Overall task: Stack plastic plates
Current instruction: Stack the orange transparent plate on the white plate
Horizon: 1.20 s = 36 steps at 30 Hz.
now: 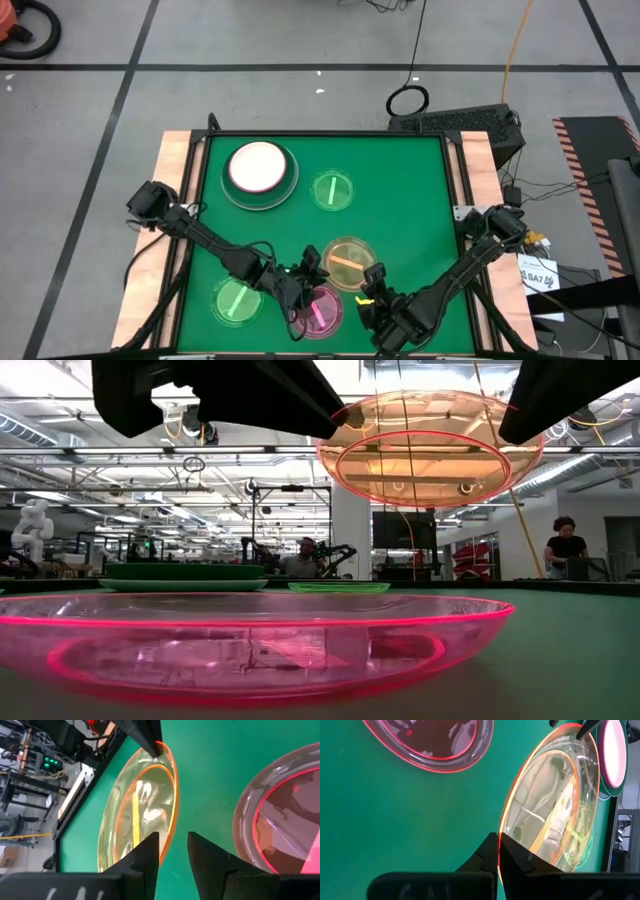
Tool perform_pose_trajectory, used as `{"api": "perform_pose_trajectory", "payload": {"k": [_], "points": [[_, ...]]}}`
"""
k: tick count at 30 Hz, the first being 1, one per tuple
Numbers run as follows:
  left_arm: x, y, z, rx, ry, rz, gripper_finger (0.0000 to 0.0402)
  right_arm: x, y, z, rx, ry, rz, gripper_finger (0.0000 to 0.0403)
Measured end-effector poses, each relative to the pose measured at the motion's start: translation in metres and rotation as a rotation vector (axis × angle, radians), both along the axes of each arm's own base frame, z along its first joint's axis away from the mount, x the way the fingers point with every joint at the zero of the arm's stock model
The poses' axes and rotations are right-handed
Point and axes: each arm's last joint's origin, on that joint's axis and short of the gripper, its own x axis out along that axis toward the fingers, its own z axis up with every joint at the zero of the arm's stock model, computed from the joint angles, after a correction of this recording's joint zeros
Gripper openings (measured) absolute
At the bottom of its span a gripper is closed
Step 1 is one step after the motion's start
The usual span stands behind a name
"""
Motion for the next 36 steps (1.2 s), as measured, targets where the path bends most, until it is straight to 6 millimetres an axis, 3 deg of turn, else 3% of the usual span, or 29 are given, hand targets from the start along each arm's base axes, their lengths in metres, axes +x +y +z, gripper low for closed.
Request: {"api": "perform_pose_trajectory", "payload": {"k": [4,14,18,28,36], "points": [[0.0003,0.0005,0.0001,0.014,-0.001,-0.005,0.012,0.0,0.001,-0.0004,0.023,0.012,0.003,0.0],[-0.0003,0.0003,0.0004,0.034,-0.015,0.028,0.0224,-0.0004,0.0014,-0.0009,0.042,0.029,0.004,0.0],[-0.0017,-0.0009,-0.0014,0.005,0.015,-0.003,0.0222,-0.0004,0.0014,-0.0009,0.041,0.03,0.006,0.0],[-0.0021,-0.0017,-0.0024,-0.015,0.039,-0.05,0.0174,-0.0004,0.0014,-0.0009,0.04,0.03,0.006,0.0],[-0.0031,-0.0019,-0.0033,-0.011,0.052,-0.054,0.0168,-0.0004,0.0014,-0.0009,0.04,0.03,0.006,0.0]]}}
